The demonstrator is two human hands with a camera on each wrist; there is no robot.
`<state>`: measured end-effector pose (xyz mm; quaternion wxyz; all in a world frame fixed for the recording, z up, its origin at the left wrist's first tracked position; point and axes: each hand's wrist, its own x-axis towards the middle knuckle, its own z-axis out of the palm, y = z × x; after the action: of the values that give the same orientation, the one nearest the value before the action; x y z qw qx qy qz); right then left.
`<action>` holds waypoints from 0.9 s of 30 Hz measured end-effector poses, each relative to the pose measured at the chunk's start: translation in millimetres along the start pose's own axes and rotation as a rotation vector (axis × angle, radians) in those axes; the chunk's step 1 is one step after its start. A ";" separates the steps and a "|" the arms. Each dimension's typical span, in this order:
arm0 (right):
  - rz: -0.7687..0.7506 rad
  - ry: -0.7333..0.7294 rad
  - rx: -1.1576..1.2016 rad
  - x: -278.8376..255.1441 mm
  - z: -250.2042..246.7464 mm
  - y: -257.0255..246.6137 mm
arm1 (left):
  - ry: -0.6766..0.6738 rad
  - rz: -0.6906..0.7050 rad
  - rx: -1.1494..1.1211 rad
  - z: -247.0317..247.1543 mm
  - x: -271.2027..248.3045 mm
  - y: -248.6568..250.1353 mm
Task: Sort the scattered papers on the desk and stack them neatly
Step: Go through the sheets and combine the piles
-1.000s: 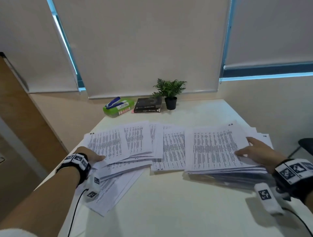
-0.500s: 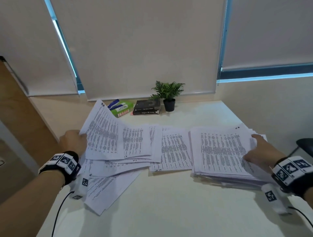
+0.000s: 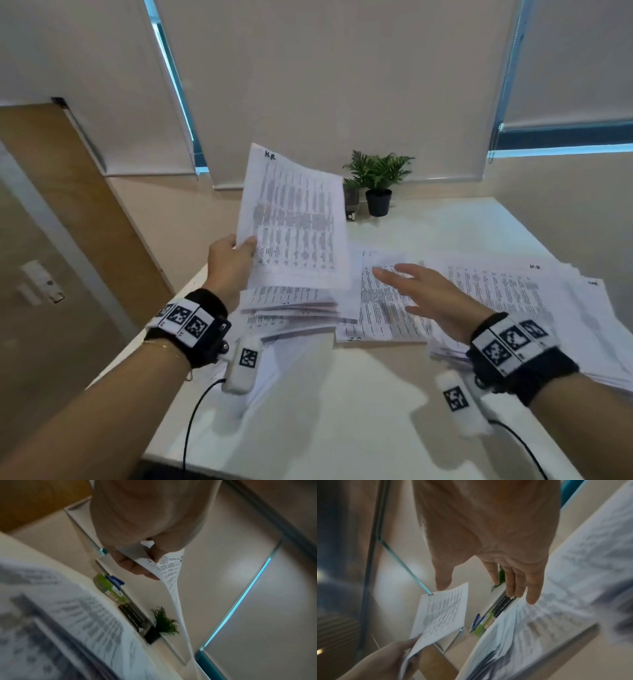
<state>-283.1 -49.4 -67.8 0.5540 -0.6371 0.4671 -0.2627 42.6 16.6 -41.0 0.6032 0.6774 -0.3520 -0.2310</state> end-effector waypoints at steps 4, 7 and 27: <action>0.049 -0.066 0.298 22.8 20.8 1.3 | -0.240 -0.124 0.057 26.6 -32.4 -11.7; 0.055 0.034 0.392 39.1 17.3 17.0 | -0.418 -0.188 0.198 38.2 -40.4 -25.7; 0.026 0.210 0.216 52.8 -18.5 79.5 | 0.003 -0.205 0.623 0.8 33.3 -62.2</action>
<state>-300.6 -100.8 -148.5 0.5707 -0.5365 0.4998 -0.3696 75.8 -7.6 -98.4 0.3412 0.8617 -0.3346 -0.1708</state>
